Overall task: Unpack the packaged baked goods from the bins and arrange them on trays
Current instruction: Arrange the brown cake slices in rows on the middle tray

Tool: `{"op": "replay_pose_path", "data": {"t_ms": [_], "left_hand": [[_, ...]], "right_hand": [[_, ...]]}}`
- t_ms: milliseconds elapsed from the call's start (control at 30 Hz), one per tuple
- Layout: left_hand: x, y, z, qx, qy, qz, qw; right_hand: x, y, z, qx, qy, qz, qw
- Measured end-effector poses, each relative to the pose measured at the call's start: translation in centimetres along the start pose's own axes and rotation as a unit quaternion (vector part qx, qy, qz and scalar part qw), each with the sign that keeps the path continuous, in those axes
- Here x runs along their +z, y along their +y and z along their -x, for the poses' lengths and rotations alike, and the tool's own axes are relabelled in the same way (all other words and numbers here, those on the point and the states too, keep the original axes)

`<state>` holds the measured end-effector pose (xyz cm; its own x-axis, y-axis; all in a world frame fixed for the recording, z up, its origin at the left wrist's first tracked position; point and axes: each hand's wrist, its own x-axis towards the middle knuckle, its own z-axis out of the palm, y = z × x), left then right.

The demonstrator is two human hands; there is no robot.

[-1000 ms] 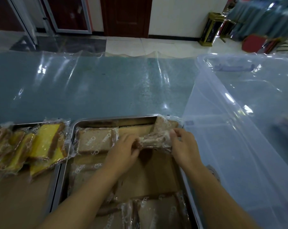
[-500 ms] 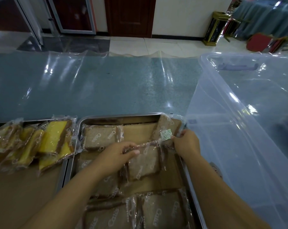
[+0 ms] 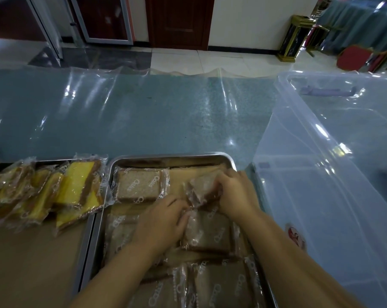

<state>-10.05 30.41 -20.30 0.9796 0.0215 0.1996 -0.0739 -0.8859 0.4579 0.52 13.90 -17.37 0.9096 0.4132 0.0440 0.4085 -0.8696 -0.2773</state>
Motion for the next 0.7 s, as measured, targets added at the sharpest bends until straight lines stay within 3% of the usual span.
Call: {"op": "replay_pose_path", "data": {"t_ms": [67,200,300,433,700], "left_hand": [[-0.7,-1.2,0.4,-0.03,0.04,0.014,0.999],[-1.5,-4.3,1.1,-0.09,0.064,-0.043,0.993],[-1.6,-5.6,1.3,-0.091,0.001,-0.088,0.992],[-0.6,-6.6,1.1,-0.115,-0.098,-0.109,0.983],[-0.6,-6.8,-0.1,-0.128,-0.089,-0.067,0.986]], "right_hand": [[0.8,-0.1,0.8,0.028,-0.086,-0.015,0.996],[1.9,-0.9,1.8,-0.024,-0.05,-0.03,0.998],[2.9,-1.1,1.9,-0.093,-0.104,0.042,0.989],[3.9,-1.1,1.5,-0.05,-0.152,0.045,0.986],[4.6,-2.0,-0.1,0.008,-0.177,0.051,0.983]]}}
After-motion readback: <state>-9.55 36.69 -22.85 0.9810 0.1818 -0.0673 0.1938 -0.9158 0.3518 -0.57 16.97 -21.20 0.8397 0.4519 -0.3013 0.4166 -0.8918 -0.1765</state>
